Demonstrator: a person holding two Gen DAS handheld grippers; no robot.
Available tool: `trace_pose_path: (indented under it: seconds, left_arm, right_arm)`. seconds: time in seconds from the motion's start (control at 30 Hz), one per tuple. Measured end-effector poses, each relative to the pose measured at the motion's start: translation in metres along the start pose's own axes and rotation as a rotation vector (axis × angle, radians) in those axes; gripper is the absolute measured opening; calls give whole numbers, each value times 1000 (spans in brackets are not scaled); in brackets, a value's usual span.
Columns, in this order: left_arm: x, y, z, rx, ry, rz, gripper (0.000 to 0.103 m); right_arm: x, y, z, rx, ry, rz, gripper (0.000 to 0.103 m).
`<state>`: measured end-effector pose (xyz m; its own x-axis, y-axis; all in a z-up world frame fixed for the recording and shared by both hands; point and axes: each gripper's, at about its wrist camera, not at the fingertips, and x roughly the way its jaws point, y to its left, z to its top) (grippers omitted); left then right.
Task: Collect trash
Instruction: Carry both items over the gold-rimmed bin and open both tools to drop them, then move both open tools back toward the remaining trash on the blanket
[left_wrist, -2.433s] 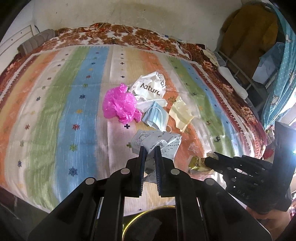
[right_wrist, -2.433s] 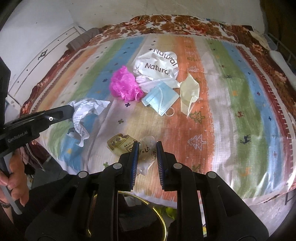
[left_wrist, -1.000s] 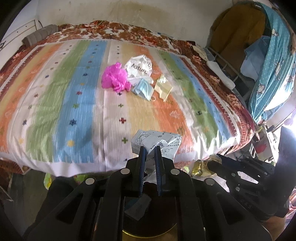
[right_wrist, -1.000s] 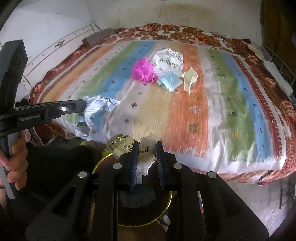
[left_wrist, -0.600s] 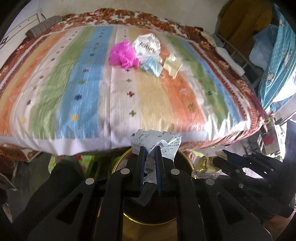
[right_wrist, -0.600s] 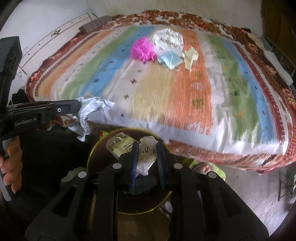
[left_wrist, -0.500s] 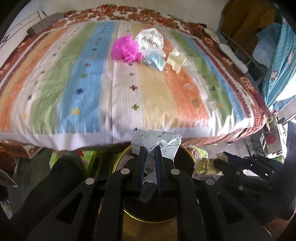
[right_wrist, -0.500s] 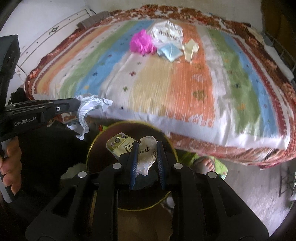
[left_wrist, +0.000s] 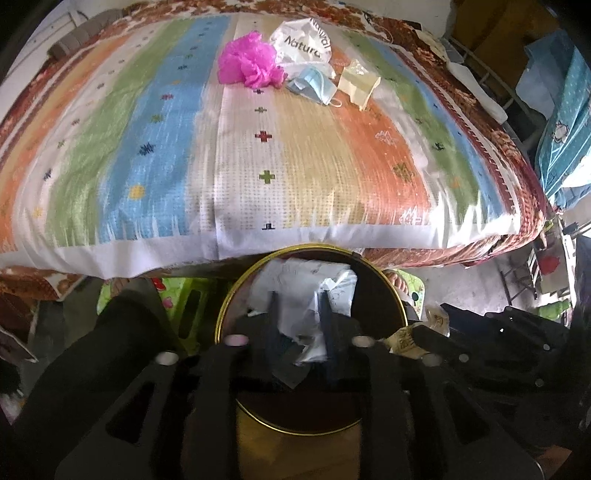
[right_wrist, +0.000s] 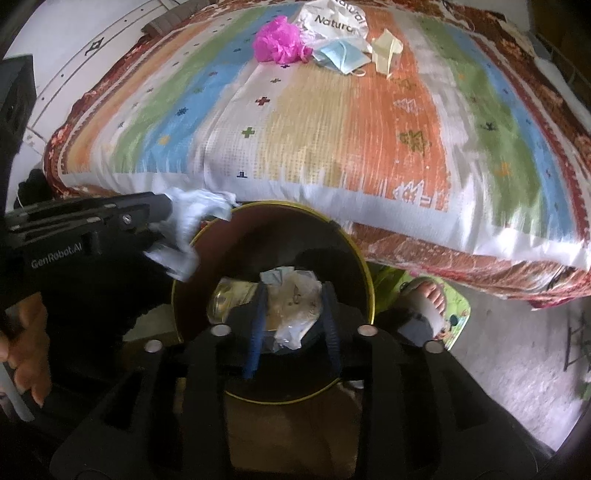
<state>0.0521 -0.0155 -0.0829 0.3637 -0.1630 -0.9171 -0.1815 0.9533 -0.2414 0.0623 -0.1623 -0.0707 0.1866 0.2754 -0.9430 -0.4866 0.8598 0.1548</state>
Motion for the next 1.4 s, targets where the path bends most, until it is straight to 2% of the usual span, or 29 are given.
trace_pose_path:
  seconds: [0.27, 0.4, 0.6, 0.67, 0.77, 0.83, 1.0, 1.1, 1.17, 1.23, 1.4]
  left_arm:
    - [-9, 10, 8, -53, -32, -18, 41]
    - [-15, 15, 13, -70, -48, -32, 44]
    - [-27, 26, 26, -103, -91, -45, 56]
    - [-28, 31, 31, -131, -91, -68, 56]
    - [-29, 37, 38, -164, -107, -46, 60]
    - [-31, 37, 43, -160, -121, -42, 67]
    - [-39, 35, 59, -142, -168, -14, 75]
    - [-44, 37, 69, -135, -188, -16, 83]
    - [-45, 38, 77, -137, -203, -3, 87]
    - [-46, 41, 84, -138, -210, 6, 93]
    - [-44, 49, 104, -146, -235, 36, 97]
  right_arm:
    - [0, -1, 4, 12, -9, 8, 47]
    - [-2, -2, 6, 18, -16, 16, 48]
    - [-12, -6, 18, 41, -71, 25, 54]
    - [-16, -6, 22, 40, -94, 19, 55]
    - [-20, -5, 28, 37, -117, 22, 58]
    - [-25, -5, 33, 29, -142, 14, 62]
    - [-35, -4, 46, 0, -188, -6, 69]
    - [-42, -6, 56, -6, -210, -6, 72]
    - [-48, -8, 62, -14, -234, -10, 79]
    - [-53, -12, 69, -10, -258, -6, 82]
    - [-62, -23, 88, 11, -303, -3, 89]
